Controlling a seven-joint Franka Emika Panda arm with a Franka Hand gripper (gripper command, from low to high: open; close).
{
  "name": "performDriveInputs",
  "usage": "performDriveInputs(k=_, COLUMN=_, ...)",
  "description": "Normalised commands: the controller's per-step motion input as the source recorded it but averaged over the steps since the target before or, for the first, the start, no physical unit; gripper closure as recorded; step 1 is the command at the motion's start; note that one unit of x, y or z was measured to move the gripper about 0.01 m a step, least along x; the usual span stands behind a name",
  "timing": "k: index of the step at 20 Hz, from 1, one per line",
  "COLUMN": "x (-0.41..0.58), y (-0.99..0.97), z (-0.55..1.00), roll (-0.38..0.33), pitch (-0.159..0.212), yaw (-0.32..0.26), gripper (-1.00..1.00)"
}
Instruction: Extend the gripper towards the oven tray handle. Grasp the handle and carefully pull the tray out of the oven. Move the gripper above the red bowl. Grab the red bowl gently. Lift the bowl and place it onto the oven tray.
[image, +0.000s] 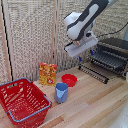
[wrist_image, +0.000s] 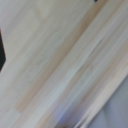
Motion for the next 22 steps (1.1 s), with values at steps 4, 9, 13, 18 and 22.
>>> performDriveInputs(k=4, x=0.000, y=0.16, z=-0.28, roll=0.261, pitch=-0.207, yaw=-0.149, gripper=-1.00)
performDriveInputs(k=9, x=0.000, y=-0.01, z=-0.43, roll=0.243, pitch=-0.137, yaw=-0.120, gripper=-1.00)
performDriveInputs(k=13, x=0.000, y=-0.05, z=-0.47, roll=0.193, pitch=-0.074, yaw=-0.085, gripper=-1.00)
performDriveInputs(k=18, x=0.000, y=-0.03, z=-0.51, roll=0.158, pitch=-0.053, yaw=-0.033, gripper=-1.00)
performDriveInputs(k=22, x=-0.006, y=-0.14, z=-0.53, roll=0.060, pitch=-0.008, yaw=0.010, gripper=-1.00)
